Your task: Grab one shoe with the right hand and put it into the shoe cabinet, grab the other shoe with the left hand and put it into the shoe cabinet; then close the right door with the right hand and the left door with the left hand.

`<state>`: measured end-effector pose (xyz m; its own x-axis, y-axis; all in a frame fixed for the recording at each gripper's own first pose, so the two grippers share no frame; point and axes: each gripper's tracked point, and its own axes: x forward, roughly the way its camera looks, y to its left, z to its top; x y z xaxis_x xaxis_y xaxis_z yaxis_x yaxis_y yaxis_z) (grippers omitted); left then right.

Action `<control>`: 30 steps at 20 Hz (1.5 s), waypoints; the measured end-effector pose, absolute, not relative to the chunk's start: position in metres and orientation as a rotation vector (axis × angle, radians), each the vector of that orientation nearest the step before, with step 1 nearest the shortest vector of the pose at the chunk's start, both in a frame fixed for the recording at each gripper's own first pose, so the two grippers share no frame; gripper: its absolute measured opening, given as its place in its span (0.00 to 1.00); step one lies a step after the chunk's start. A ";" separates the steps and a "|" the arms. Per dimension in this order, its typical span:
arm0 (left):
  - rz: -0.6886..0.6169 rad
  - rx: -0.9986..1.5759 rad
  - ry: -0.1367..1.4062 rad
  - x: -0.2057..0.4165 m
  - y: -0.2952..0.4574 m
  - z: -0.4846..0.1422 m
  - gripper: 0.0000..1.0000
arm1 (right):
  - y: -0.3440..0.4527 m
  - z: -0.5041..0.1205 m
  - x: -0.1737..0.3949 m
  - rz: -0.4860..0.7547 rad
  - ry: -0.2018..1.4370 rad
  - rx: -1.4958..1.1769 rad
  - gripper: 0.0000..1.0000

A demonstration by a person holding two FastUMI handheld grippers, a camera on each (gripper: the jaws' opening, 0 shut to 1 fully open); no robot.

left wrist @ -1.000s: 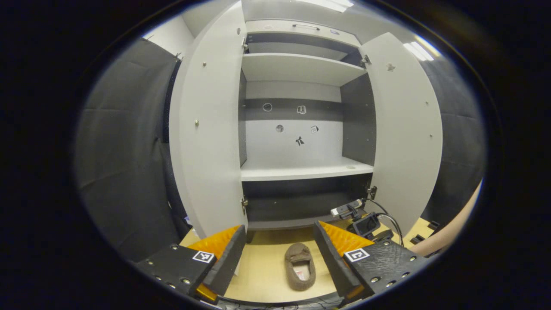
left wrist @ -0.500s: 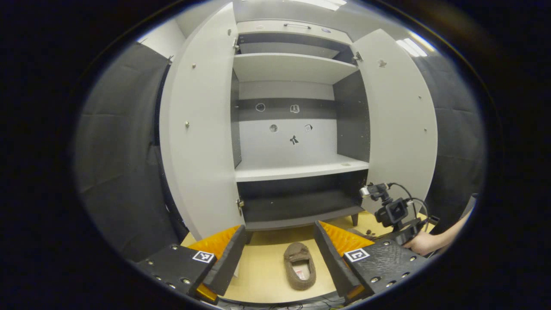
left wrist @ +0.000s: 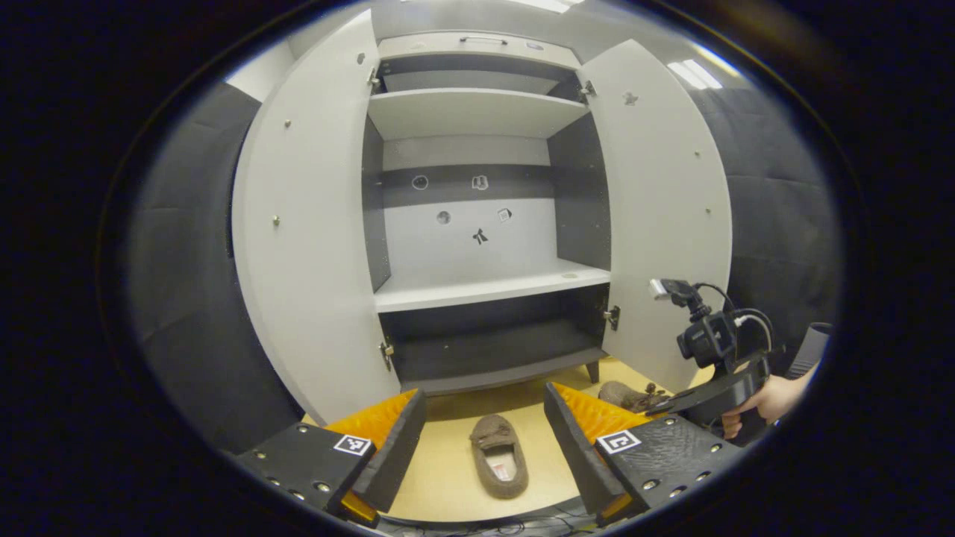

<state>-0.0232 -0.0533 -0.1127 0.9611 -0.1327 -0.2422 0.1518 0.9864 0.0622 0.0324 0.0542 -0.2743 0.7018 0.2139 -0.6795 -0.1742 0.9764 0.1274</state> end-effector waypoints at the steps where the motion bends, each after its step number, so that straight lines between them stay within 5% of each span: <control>1: -0.147 0.087 0.240 -0.023 -0.056 -0.113 0.93 | 0.058 -0.262 0.034 0.231 0.739 0.051 0.02; 10: -0.121 0.092 0.232 -0.033 -0.065 -0.106 0.93 | 0.097 -0.161 0.055 0.367 0.583 0.131 0.01; 11: -0.116 0.088 0.232 -0.034 -0.063 -0.107 0.86 | 0.099 -0.152 0.059 0.376 0.568 0.135 0.01; 17: -0.063 0.073 0.232 -0.040 -0.043 -0.108 1.00 | 0.115 -0.098 0.086 0.402 0.466 0.138 0.02; 19: -0.050 0.071 0.231 -0.042 -0.038 -0.108 0.86 | 0.119 -0.079 0.095 0.407 0.423 0.129 0.02; 20: -0.044 0.070 0.228 -0.042 -0.035 -0.106 0.93 | 0.120 -0.070 0.099 0.408 0.402 0.122 0.02; 23: -0.028 0.055 0.222 -0.040 -0.031 -0.101 0.93 | 0.124 -0.044 0.114 0.402 0.351 0.124 0.02; 24: -0.031 0.039 0.216 -0.038 -0.033 -0.098 0.86 | 0.124 -0.037 0.118 0.401 0.337 0.125 0.02; 25: -0.037 0.026 0.211 -0.035 -0.035 -0.096 0.93 | 0.125 -0.030 0.123 0.396 0.325 0.123 0.02; 29: -0.062 0.018 0.187 -0.023 -0.044 -0.080 0.93 | 0.123 -0.006 0.142 0.379 0.285 0.092 0.02; 30: -0.068 0.017 0.177 -0.018 -0.045 -0.074 1.00 | 0.123 0.000 0.149 0.375 0.276 0.080 0.00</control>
